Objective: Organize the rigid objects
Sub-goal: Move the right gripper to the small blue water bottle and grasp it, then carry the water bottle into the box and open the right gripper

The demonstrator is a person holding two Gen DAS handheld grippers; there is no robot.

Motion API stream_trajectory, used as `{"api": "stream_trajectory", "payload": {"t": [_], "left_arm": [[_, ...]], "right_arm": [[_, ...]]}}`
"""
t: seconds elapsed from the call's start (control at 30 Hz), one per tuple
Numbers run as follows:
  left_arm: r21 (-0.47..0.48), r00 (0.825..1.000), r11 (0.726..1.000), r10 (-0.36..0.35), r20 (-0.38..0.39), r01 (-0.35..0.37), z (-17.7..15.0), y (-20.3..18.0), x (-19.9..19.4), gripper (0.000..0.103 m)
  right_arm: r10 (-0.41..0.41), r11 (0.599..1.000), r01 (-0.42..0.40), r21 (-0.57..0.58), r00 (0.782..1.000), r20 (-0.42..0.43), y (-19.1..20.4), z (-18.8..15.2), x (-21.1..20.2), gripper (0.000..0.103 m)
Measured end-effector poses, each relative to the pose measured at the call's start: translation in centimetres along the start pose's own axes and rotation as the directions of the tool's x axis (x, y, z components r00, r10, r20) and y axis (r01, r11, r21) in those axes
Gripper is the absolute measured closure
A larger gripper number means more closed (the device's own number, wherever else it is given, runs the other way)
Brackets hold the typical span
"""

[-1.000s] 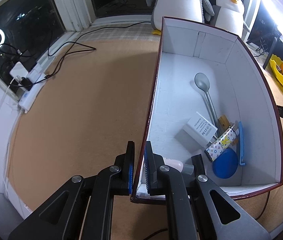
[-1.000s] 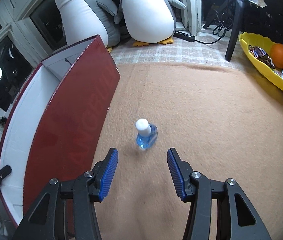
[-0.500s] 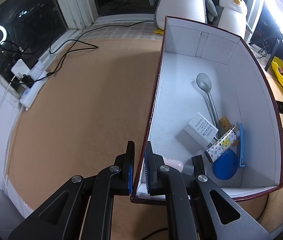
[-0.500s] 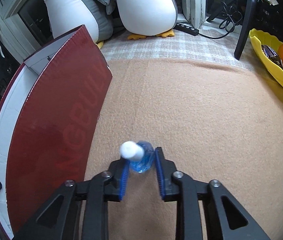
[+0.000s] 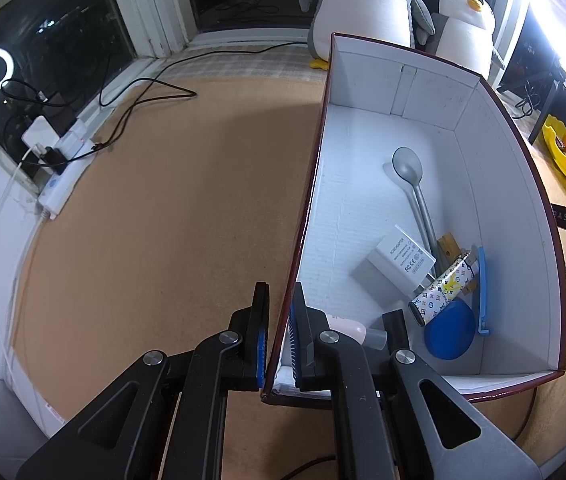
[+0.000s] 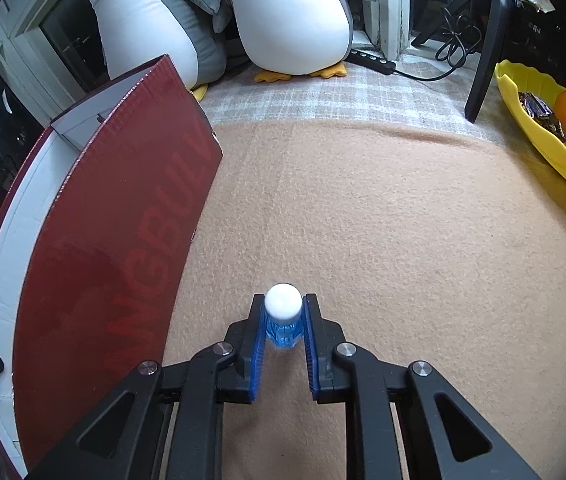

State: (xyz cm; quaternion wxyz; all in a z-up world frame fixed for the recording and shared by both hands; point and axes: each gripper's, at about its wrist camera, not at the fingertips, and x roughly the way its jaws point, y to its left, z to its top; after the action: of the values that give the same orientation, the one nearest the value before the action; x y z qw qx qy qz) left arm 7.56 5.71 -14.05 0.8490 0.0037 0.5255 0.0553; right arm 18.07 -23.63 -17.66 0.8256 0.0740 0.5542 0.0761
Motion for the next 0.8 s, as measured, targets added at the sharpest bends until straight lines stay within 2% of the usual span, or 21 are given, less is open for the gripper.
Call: {"api": "stream_trajectory", "payload": {"t": [0.17,0.4,0.57,0.8], "left_arm": [[-0.006,1.0,1.0,-0.008,0.005,0.008,-0.1,0.1,0.0,0.095],[-0.009,1.0,1.0,-0.016,0.011,0.016,-0.2,0.2,0.1,0.095],[-0.011,0.999,0.999,-0.031,0.02,0.031,-0.4,0.4,-0.1,0.095],[-0.043,0.995,0.995,-0.091,0.029,0.092,-0.5,1.2,-0.3,0.095]], "right_arm": [[-0.004,1.0,0.005,-0.028,0.999,0.033,0.6,-0.2,-1.8,0.087],[0.041,0.998,-0.037,-0.051,0.995,0.087,1.5,0.0,-5.9,0.087],[0.078,0.992,-0.064,-0.11,0.989,0.128,3.8,-0.5,-9.1,0.087],[0.132,0.976,-0.105,-0.192,0.983,0.13,7.5,-1.6,-11.6,0.087]]}}
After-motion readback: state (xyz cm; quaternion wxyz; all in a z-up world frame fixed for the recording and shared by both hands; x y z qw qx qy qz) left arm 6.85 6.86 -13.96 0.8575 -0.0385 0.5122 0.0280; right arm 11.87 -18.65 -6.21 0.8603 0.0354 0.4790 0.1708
